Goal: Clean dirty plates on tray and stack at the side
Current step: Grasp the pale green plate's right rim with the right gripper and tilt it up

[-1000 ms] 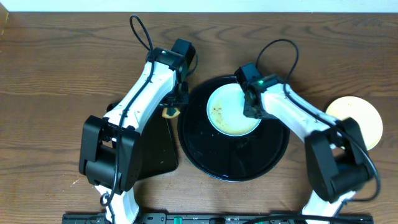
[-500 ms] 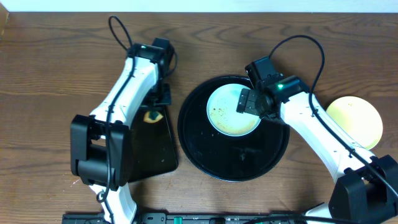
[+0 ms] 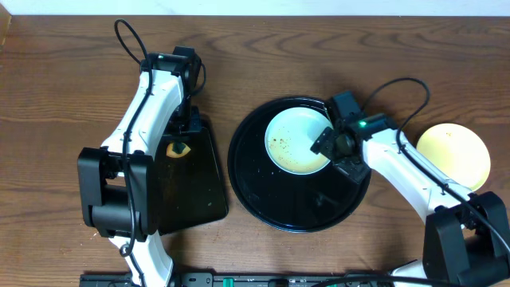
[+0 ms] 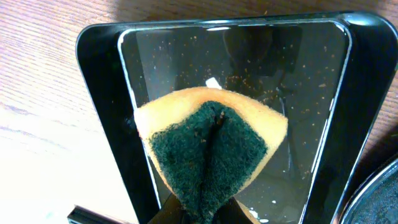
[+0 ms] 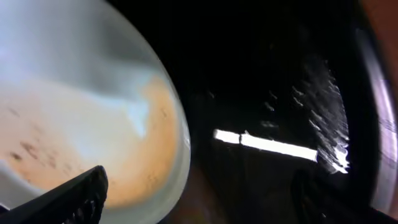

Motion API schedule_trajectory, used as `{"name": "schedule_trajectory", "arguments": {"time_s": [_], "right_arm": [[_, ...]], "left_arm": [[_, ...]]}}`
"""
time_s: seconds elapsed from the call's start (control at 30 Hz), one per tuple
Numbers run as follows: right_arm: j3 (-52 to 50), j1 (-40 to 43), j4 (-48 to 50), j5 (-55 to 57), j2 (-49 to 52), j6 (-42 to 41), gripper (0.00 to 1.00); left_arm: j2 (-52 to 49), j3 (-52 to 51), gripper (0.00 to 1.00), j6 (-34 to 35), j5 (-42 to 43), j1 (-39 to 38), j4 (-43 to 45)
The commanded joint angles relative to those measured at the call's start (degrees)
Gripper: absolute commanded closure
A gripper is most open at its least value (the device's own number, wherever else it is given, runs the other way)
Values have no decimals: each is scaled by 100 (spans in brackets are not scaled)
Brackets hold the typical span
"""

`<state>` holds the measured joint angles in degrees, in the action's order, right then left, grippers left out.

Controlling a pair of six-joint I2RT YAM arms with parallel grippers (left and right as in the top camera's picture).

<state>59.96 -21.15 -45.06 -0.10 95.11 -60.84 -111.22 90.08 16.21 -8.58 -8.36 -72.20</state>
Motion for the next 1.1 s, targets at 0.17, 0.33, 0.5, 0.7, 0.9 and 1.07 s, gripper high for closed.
{"name": "schedule_trajectory", "arguments": {"time_s": [0.17, 0.33, 0.5, 0.7, 0.9, 1.07], "right_arm": [[-656, 297, 1617, -715, 4, 48, 22], [-887, 297, 2052, -750, 4, 48, 27], [-1064, 297, 2205, -743, 4, 46, 28], [-1257, 297, 2457, -721, 7, 42, 65], [-1751, 297, 2909, -702, 52, -129, 97], [-1893, 297, 2949, -699, 50, -13, 99]], "left_arm": [[42, -35, 93, -98, -111, 9, -81], [42, -35, 92, -98, -111, 9, -94], [42, -35, 93, -98, -111, 9, -127], [42, -35, 92, -98, -109, 9, -162], [42, -35, 92, -101, -111, 9, -284], [42, -35, 92, -98, -109, 9, -302]]}}
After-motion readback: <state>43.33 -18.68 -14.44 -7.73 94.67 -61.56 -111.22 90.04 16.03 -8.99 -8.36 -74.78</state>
